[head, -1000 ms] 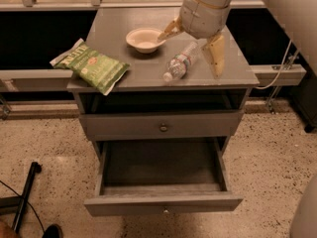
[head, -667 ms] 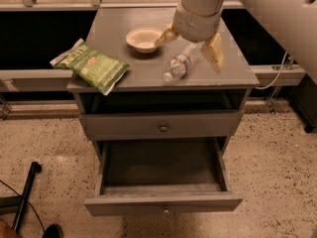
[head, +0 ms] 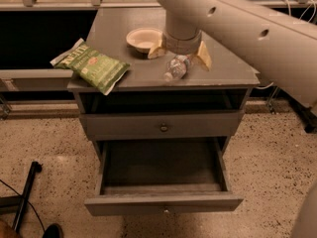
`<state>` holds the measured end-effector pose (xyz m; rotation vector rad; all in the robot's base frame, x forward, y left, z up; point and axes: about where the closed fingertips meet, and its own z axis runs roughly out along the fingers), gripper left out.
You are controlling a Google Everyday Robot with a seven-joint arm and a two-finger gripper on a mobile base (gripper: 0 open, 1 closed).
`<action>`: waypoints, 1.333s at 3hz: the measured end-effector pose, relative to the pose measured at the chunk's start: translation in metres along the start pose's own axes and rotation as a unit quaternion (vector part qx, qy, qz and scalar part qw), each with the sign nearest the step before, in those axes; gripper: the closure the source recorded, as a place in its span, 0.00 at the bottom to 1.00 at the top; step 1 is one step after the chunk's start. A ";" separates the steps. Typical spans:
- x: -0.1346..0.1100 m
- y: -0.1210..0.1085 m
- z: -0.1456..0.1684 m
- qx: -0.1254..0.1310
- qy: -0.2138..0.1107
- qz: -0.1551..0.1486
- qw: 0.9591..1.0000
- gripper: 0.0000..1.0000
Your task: Place water bottle into middle drawer
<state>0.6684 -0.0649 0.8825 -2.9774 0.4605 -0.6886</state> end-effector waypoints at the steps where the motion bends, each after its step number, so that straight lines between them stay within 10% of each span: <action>1: 0.020 -0.013 0.017 -0.015 0.036 0.030 0.999 0.00; 2: 0.039 -0.021 0.024 -0.026 0.054 0.072 0.996 0.00; 4: 0.059 -0.007 0.045 -0.082 0.033 0.130 0.988 0.40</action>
Offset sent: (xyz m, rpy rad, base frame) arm 0.0762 0.0107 0.0063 0.0031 -0.1327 -0.2771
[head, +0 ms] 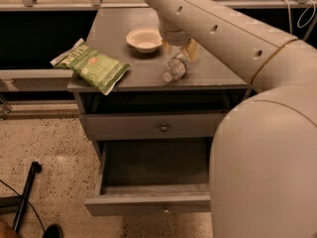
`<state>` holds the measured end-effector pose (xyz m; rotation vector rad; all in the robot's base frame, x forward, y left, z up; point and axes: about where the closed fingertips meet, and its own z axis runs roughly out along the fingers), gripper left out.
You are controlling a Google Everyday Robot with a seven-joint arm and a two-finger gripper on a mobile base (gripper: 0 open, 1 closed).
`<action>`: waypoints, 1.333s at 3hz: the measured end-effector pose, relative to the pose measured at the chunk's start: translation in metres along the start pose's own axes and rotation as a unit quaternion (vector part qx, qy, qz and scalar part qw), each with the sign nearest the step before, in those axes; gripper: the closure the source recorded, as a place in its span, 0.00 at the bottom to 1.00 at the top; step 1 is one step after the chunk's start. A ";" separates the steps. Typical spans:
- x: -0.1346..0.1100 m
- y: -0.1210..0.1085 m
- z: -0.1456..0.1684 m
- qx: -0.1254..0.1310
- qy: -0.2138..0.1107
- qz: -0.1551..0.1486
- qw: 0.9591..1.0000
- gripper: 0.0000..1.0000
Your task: Place water bottle into middle drawer
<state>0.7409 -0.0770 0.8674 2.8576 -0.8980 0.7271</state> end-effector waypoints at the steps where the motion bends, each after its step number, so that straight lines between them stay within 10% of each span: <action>1: 0.011 0.019 0.014 -0.036 -0.003 0.019 0.999 0.64; 3: 0.018 0.031 0.019 -0.055 -0.010 0.030 0.998 1.00; 4: 0.018 0.036 0.020 -0.058 -0.023 0.032 0.998 1.00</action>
Offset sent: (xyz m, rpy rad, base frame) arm 0.0000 -0.0569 -0.0152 -0.0562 0.1013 -0.1475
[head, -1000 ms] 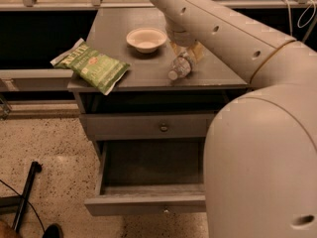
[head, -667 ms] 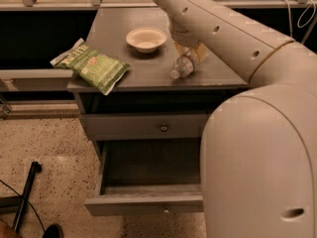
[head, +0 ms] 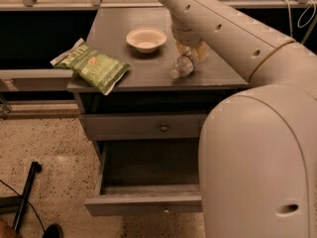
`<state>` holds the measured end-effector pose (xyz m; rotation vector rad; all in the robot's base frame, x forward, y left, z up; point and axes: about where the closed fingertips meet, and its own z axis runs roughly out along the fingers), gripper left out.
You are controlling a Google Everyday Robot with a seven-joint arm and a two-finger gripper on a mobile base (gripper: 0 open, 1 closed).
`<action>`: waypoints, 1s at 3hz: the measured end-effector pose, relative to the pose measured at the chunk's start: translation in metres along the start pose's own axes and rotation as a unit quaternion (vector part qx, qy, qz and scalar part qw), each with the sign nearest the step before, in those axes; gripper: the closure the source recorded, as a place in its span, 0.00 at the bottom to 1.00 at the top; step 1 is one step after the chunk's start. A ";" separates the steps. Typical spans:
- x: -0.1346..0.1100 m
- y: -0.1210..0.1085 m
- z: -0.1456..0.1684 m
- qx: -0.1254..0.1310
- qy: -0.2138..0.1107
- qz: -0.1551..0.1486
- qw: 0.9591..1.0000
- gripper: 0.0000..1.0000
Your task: Place water bottle into middle drawer
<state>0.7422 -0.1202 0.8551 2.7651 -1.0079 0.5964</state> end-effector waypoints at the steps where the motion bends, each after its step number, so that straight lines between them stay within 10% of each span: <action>1: 0.001 0.006 0.001 -0.003 -0.012 0.012 1.000 1.00; 2: 0.009 0.031 -0.049 0.040 -0.050 0.081 0.995 1.00; 3: 0.006 0.069 -0.104 0.100 -0.116 0.148 0.977 1.00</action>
Offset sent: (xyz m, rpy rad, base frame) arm -0.0914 -0.0179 0.1410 0.5202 0.0163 -0.2738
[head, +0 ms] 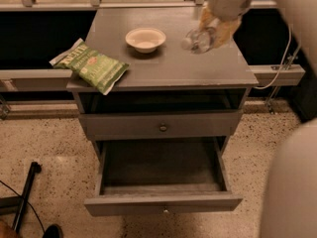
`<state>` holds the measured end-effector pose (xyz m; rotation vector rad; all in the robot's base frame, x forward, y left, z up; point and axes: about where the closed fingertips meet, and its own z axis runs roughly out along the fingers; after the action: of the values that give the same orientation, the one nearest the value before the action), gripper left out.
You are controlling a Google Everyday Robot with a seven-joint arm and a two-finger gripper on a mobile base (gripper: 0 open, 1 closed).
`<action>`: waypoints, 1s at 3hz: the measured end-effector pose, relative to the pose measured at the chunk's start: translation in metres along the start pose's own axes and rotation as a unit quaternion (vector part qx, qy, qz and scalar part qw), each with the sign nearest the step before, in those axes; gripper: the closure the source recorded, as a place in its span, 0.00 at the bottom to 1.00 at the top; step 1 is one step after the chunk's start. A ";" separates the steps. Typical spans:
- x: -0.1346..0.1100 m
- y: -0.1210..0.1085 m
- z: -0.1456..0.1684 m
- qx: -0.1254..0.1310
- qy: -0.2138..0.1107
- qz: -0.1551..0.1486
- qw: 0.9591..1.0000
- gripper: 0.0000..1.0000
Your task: Place water bottle into middle drawer
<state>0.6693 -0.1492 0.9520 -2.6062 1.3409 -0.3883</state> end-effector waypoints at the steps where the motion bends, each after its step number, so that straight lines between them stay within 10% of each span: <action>1: 0.011 0.050 -0.023 0.012 -0.057 0.099 0.993 1.00; 3: 0.046 0.166 0.005 -0.039 -0.054 0.240 0.968 1.00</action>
Offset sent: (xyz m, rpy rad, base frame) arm -0.1455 -0.1793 -0.0694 0.1450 0.2532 -0.6241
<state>0.5690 -0.2815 0.9070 -2.2096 1.9045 -0.1160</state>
